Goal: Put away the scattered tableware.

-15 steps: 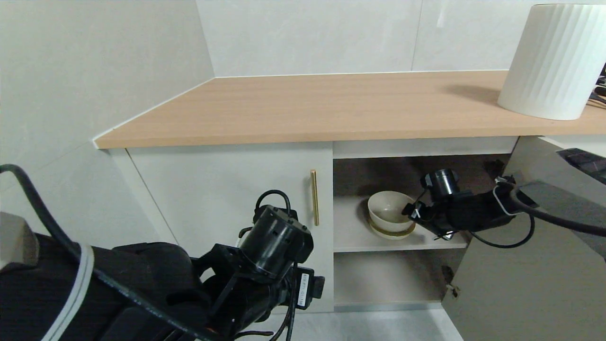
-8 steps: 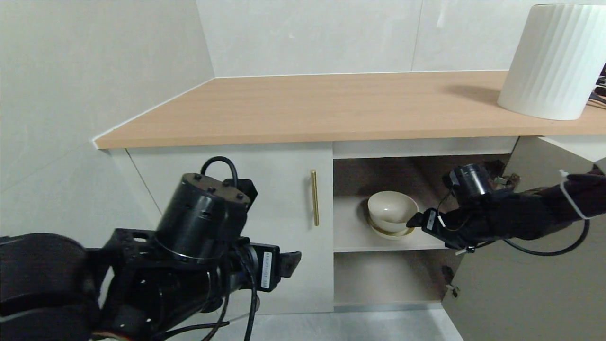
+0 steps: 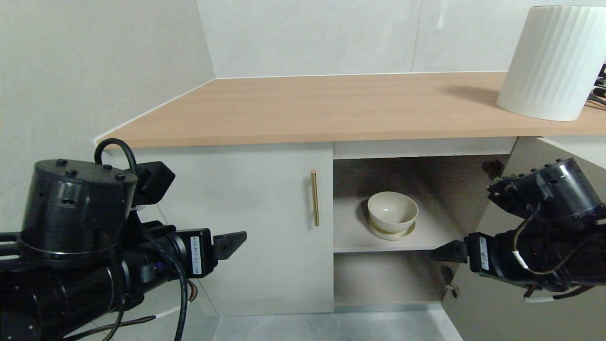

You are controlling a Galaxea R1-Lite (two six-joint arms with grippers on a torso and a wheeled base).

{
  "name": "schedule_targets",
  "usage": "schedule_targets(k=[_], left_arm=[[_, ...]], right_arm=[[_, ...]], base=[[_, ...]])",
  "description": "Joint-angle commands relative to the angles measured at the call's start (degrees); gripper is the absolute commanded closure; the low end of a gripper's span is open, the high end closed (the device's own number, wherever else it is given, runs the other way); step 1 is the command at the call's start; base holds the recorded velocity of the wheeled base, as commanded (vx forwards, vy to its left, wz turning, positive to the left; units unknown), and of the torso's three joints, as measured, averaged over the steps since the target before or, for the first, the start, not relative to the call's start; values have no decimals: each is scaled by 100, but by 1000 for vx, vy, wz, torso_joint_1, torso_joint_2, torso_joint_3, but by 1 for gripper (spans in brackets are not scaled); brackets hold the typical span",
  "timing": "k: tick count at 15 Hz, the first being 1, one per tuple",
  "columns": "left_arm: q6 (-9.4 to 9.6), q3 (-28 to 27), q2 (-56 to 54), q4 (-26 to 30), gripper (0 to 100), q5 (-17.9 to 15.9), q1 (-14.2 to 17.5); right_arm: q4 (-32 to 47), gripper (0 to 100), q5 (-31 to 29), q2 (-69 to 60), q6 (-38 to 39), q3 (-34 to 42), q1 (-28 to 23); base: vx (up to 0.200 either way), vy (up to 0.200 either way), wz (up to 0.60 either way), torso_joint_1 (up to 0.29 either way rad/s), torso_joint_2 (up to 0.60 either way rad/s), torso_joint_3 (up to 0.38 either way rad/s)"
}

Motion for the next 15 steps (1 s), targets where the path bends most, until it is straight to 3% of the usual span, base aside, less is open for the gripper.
schedule_targets(k=[1, 9, 15], left_arm=[[14, 10, -47, -9, 0, 2, 129], [-13, 2, 41, -9, 0, 10, 94], [-4, 2, 23, 0, 0, 10, 94]], right_arm=[[11, 0, 33, -515, -11, 305, 135], [37, 0, -55, -673, -28, 323, 161], [54, 0, -72, -691, -28, 358, 231]], base=[[0, 0, 0, 0, 0, 0], [0, 0, 0, 0, 0, 0], [-200, 0, 0, 4, 2, 4]])
